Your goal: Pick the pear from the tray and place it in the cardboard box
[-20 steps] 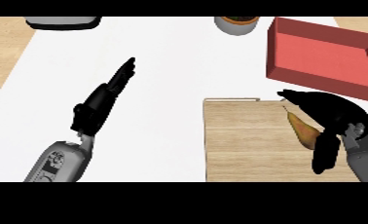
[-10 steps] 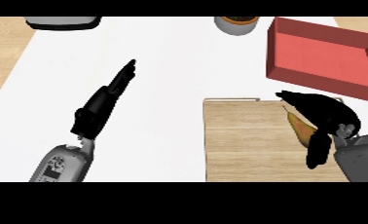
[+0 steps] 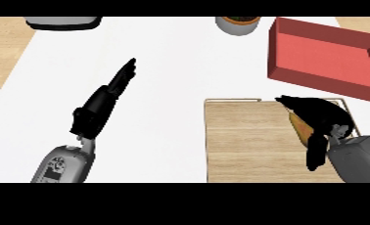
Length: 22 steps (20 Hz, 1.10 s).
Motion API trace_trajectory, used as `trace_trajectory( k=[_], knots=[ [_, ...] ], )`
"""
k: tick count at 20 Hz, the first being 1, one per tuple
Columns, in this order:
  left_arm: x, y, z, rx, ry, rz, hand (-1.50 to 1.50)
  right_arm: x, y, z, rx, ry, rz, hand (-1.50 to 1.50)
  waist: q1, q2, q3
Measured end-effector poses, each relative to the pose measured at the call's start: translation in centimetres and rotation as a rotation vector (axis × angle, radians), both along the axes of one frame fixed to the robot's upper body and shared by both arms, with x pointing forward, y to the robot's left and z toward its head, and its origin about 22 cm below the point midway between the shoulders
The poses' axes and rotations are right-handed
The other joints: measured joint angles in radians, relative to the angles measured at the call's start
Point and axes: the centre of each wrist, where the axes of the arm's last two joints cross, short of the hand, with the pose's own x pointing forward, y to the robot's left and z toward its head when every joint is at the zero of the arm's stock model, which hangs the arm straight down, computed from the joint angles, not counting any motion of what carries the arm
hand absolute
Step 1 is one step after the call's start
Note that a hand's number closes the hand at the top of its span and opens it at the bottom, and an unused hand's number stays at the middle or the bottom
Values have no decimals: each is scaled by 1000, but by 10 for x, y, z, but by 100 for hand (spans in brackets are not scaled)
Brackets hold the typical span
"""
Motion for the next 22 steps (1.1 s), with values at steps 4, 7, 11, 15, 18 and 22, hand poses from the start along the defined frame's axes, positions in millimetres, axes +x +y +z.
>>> trace_trajectory(
  k=[4,7,11,15,18,22],
  knots=[
    [-2,3,-4,3,5,-8,0,0,-3,-8,-18,31,-3,-150,0,0,0],
    [-3,-4,-4,5,5,-7,0,0,-6,-10,-22,41,-2,-150,-1,0,0],
    [-3,-1,-5,1,5,-12,0,-3,-9,-20,-33,53,-2,-150,-1,0,0],
    [-2,-3,-8,-3,4,-9,0,-5,-11,-31,-57,49,7,-150,-1,0,0],
    [-4,-3,-5,2,1,-12,0,-9,-13,-35,-82,43,12,-150,-1,-1,-1],
    [-1,-4,-9,9,3,-8,0,-7,-13,-43,-94,35,16,150,-2,-6,-6]
  ],
)
